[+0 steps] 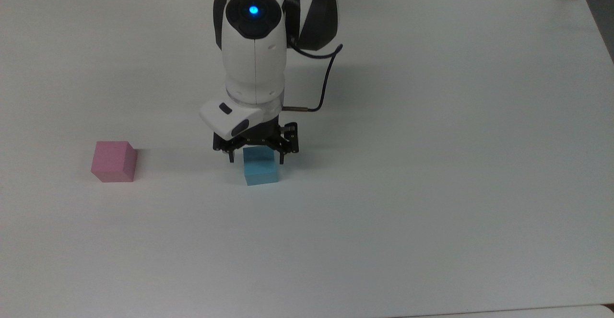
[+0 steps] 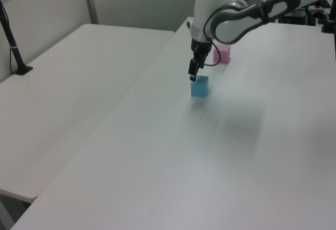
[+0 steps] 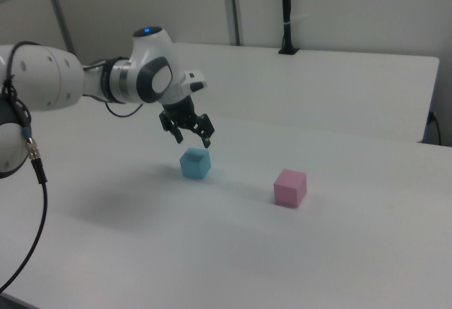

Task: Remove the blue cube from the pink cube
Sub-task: 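Open the gripper and raise it away from the blue cube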

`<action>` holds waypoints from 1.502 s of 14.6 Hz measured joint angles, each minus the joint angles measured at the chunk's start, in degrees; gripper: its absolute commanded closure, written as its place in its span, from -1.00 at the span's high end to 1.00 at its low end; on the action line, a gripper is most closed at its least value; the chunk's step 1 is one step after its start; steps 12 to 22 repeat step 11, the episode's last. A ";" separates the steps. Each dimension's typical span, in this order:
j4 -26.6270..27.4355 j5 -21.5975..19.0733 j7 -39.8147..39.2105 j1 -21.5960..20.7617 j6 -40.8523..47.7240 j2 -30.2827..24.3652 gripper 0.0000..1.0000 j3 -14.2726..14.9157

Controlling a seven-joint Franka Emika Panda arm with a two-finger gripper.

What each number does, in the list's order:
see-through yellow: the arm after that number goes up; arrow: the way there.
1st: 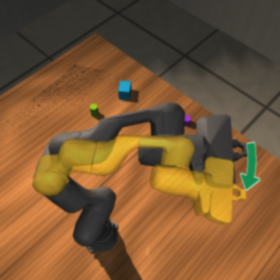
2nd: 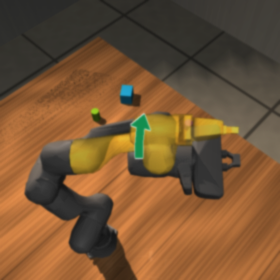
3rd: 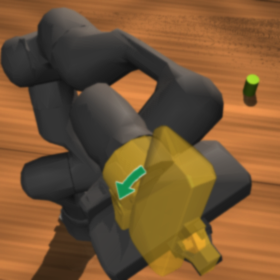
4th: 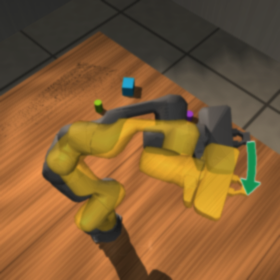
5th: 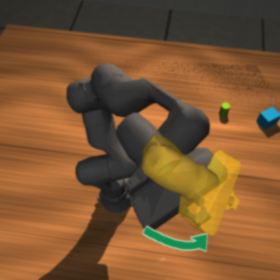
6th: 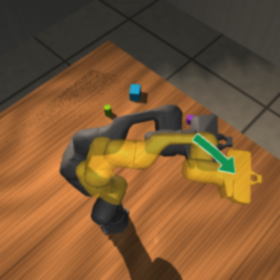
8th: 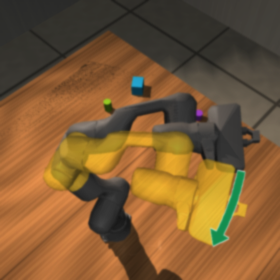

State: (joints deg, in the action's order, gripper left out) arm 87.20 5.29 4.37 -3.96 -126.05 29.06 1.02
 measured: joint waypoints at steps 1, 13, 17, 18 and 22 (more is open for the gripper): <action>-0.19 0.00 0.00 -0.02 2.50 -1.35 1.00 0.00; 0.36 0.00 -0.01 -0.34 31.63 -22.48 1.00 0.83; 0.36 0.00 -0.01 -0.34 31.63 -22.48 1.00 0.83; 0.36 0.00 -0.01 -0.34 31.63 -22.48 1.00 0.83; 0.36 0.00 -0.01 -0.34 31.63 -22.48 1.00 0.83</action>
